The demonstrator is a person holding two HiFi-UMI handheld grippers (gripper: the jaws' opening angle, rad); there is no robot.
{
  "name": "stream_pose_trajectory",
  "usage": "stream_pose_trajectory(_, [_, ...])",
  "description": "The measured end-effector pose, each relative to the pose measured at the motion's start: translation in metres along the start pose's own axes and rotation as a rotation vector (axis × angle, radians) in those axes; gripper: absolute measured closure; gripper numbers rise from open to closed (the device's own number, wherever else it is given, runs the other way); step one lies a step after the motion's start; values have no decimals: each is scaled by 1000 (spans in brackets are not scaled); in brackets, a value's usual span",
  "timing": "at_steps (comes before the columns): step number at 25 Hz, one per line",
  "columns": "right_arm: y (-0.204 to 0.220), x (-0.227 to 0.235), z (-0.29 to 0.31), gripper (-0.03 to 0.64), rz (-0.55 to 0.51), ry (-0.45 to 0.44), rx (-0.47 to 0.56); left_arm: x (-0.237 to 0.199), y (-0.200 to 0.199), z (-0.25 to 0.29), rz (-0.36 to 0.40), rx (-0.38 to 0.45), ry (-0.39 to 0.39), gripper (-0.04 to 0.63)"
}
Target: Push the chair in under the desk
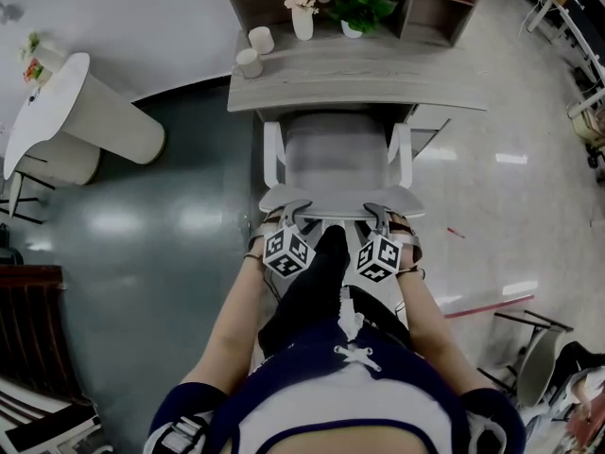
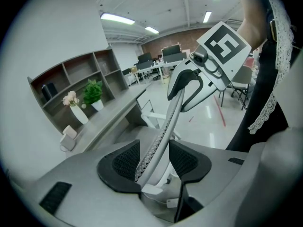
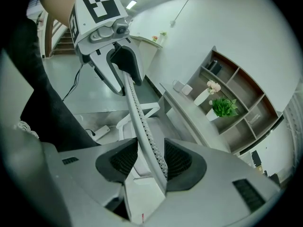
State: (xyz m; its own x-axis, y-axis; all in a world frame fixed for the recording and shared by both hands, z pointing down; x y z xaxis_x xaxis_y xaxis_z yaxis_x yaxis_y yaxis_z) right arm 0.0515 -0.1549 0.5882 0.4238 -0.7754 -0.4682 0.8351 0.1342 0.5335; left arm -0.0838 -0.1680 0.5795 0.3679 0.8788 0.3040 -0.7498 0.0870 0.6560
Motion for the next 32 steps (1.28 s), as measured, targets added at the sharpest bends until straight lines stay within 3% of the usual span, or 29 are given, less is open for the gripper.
stream_pose_trajectory(32, [-3, 22, 17, 448, -10, 7, 2, -25, -3, 14, -1, 3, -11, 399])
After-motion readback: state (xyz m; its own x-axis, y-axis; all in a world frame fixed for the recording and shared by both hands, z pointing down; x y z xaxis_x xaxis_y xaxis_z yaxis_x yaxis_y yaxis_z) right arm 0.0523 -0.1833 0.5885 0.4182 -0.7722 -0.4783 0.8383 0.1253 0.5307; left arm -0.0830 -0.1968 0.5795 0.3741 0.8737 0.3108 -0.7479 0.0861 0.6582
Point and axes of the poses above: the fingertips, and each gripper's own axes: z forward along the fingers, x to its right, y out of its underside, the point moved 5 cm from there along -z, backward along the fingers, and after that the axes turned 3 degrees about x, right-handed, at the moved point
